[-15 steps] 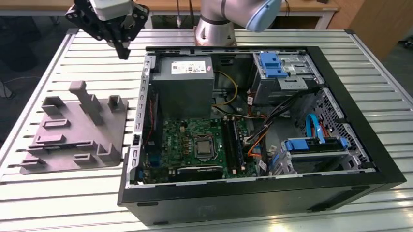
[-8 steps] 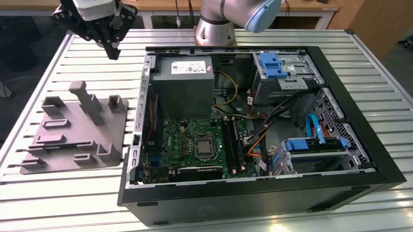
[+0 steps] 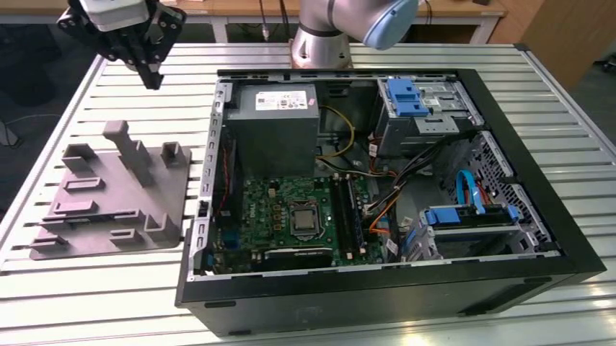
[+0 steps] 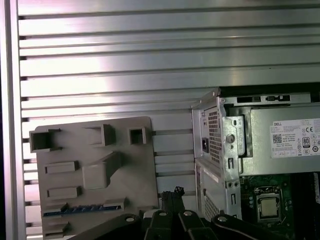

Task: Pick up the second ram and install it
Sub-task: 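Reach for the second ram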

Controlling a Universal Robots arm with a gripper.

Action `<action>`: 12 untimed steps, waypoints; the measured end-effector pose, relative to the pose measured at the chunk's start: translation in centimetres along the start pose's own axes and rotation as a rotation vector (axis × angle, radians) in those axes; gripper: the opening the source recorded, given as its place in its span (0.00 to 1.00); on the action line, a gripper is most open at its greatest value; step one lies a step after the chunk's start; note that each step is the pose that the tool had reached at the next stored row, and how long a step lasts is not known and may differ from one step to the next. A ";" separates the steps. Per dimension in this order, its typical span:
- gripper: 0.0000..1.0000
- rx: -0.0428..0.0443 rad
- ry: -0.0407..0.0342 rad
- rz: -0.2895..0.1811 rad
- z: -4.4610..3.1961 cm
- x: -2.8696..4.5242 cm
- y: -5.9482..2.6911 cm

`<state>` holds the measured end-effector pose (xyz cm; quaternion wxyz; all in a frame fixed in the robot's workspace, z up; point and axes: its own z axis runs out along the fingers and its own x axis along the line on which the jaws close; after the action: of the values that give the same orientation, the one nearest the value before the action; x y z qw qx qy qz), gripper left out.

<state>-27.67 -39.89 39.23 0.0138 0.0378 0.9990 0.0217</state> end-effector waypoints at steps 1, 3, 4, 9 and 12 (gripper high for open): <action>0.11 0.0001 0.0001 0.000 -0.01 0.30 -0.02; 0.11 0.0000 0.0000 0.000 -0.02 0.81 -0.06; 0.11 0.0000 0.0000 0.000 -0.03 1.05 -0.08; 0.11 0.0000 0.0001 0.000 -0.06 2.18 -0.16; 0.11 0.0000 0.0001 0.000 -0.08 2.81 -0.21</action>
<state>-30.48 -39.90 39.23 0.0138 0.0378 0.9990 0.0217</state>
